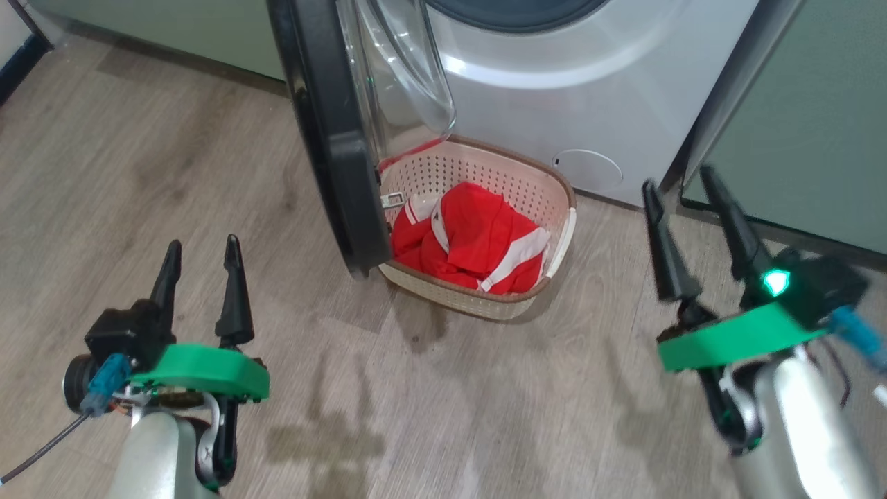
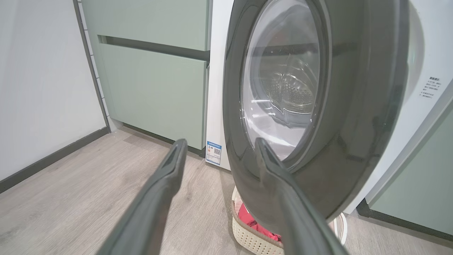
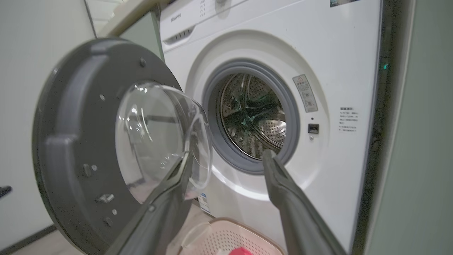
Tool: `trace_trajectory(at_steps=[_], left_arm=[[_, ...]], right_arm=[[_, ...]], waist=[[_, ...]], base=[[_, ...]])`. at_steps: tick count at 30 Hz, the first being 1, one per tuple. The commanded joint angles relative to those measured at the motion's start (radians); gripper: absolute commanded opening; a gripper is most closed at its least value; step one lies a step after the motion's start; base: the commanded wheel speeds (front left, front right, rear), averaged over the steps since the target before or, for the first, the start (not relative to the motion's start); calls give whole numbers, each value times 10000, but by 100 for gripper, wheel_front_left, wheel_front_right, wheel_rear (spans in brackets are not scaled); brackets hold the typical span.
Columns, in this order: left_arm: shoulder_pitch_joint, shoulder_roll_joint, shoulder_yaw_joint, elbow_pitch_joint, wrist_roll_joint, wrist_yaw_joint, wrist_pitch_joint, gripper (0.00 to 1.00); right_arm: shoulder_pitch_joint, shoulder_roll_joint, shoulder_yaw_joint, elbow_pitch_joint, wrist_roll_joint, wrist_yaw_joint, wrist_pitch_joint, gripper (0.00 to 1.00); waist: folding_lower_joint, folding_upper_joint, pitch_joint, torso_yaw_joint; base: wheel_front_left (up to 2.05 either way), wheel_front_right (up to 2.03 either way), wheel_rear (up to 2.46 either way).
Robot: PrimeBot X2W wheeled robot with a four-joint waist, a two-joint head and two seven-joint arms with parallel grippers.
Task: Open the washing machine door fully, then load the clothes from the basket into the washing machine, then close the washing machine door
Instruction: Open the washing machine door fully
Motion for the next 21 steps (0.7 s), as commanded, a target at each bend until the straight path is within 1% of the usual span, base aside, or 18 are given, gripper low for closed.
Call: trace_trajectory(at_steps=[1,3,6,12,21], left_arm=[[-215,168,355,-306,71,-39,-94,100],[-171,167,324,-232,93,-57,-94,100],[-97,167,299,-166,130,-67,-94,100],[76,166,241,-47,158,-103,-94,100],[113,165,91,84,183,-143,-94,100]], right_arm=[[67,148,105,-189,-399,0,-20,100],[342,333,133,-16,-1117,0,-25,100],[676,506,228,317,-1716,0,-31,100],[887,664,133,834,-1800,0,-102,100],[752,686,88,1112,-1665,0,-138,100]], waist=[[0,0,-58,5],[0,0,-165,13],[0,0,-289,9],[0,0,-447,-40],[0,0,-501,-17]], base=[[0,0,0],[0,0,0],[0,0,0],[0,0,0],[0,0,0]])
